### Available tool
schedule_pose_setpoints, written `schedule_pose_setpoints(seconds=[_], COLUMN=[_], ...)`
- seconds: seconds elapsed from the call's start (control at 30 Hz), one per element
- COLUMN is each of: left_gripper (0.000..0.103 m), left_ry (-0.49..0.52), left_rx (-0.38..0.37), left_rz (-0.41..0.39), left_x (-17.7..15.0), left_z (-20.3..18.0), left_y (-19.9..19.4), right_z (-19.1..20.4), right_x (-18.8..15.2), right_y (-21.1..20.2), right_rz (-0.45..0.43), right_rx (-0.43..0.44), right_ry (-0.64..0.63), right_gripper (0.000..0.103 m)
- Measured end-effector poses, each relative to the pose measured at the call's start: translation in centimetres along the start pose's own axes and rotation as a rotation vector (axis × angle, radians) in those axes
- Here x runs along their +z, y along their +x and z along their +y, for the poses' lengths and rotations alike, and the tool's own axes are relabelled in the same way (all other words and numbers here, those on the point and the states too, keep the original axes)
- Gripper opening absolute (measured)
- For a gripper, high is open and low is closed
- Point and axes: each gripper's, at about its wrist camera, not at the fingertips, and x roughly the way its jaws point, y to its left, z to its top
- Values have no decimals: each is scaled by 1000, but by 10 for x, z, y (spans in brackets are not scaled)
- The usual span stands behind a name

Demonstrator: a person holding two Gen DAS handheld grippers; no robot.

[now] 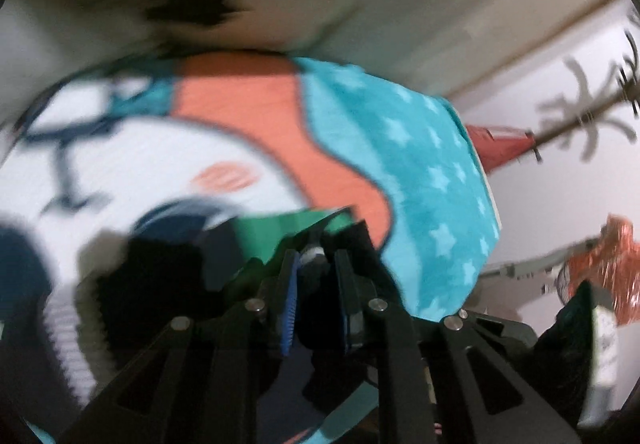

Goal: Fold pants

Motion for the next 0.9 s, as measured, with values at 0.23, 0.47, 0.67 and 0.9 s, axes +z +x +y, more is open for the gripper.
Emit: schedule_pose_setpoints(seconds=[0.23,0.47,0.67,0.9], left_gripper=[31,31,31,31], left_ry=[-147,-258,-283,-335], left_rx=[32,127,173,212], left_rz=[-178,-267,-259,-271], left_x=[-42,-70,-88,-120], left_z=[68,125,148,173], left_y=[-93,-144,-147,-166], right_z=[68,42,16,25], right_x=[-3,19,34,36], right_y=[31,-31,5,45], right_rz=[55,4,48,199], right_rx=[-73,30,49,-13], right_ry=[-237,-31,202,222], right_gripper=[67,63,44,44])
